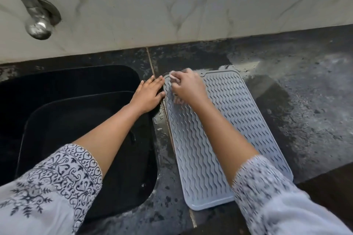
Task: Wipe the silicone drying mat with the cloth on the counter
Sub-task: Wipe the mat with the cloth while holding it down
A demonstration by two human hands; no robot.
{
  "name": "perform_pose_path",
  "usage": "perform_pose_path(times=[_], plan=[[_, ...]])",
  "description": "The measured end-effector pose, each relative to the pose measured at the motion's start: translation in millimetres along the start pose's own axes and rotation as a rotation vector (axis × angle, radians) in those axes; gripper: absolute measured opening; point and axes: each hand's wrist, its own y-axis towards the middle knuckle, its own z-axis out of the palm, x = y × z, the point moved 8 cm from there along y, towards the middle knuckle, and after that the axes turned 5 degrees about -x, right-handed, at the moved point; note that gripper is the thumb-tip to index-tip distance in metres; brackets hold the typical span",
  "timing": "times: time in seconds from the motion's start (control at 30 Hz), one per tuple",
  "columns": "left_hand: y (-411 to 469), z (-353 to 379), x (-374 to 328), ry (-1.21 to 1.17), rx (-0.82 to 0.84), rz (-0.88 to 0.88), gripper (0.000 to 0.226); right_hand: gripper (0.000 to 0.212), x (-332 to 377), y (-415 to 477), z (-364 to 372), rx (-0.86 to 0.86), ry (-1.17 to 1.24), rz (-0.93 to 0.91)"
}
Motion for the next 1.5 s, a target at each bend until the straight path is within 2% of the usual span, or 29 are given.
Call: perform_pose_path(times=[0.07,0.13,0.23,0.33,0.43,0.5,0.53,0.63,0.7,0.83,0.97,1.1,1.17,1.23,1.33,1.43,1.5], plan=[[0.1,6.5,2.1,-0.003,0.023,-0.004,0.056,0.045,3.9,14.6,32.1,0.065,-0.123,-0.036],[-1.0,9.4,2.2,0.008,0.017,-0.005,0.056,0.049,2.2,10.4,42.6,0.041,-0.162,-0.049],[-2.6,7.5,0.6,0.03,0.009,-0.002,0.056,0.044,6.6,-24.6,29.6,-0.026,-0.176,-0.109],[-3.2,8.5,-1.1,0.024,0.044,-0.005,0.057,0.034,13.6,-88.7,12.2,-0.018,-0.178,-0.119],[-3.9,8.2,-1.3,0.024,0.08,-0.016,0.059,0.023,11.0,-139.3,2.7,0.206,-0.18,-0.052],[-3.9,6.1,-2.7,0.04,0.101,-0.011,0.062,0.022,-2.4,-143.8,-5.4,0.356,-0.08,0.085],[-3.9,5.9,-3.7,0.047,0.116,-0.009,0.066,0.022,-9.7,-137.4,-12.4,0.359,-0.011,0.162],[-6.1,9.5,-7.0,0.075,0.15,-0.026,0.082,0.031,-32.1,-96.7,-28.9,0.059,-0.058,0.214],[-7.3,11.0,-8.3,0.101,0.146,-0.043,0.086,0.042,-40.5,-76.9,-13.2,-0.013,-0.112,0.162],[-7.8,11.5,-10.6,0.152,0.147,-0.048,0.086,0.042,-45.4,-85.3,8.1,-0.058,-0.207,0.057],[-9.3,10.5,-13.9,0.216,0.164,-0.05,0.085,0.033,-46.7,-166.4,-7.2,-0.075,-0.187,0.021],[-11.2,5.8,-20.7,0.253,0.176,-0.095,0.082,0.031,-60.5,-227.2,-19.7,0.129,-0.139,0.091],[-17.0,2.7,-34.1,0.258,0.135,-0.085,0.077,0.034,-69.8,-214.9,-32.0,0.169,-0.005,0.184],[-29.5,5.3,-53.6,0.253,0.093,-0.034,0.07,0.036,-71.2,-183.1,-40.9,0.072,0.042,0.196],[-48.1,19.0,-68.7,0.21,0.081,-0.025,0.062,0.04,-62.3,-126.4,-28.6,-0.063,0.012,0.146],[-56.4,27.4,-67.2,0.161,0.057,-0.061,0.06,0.043,-53.9,-106.7,-3.1,-0.068,-0.162,0.083],[-57.4,28.7,-66.1,0.168,0.038,-0.057,0.059,0.043,-56.0,-124.5,0.5,-0.081,-0.208,0.066]])
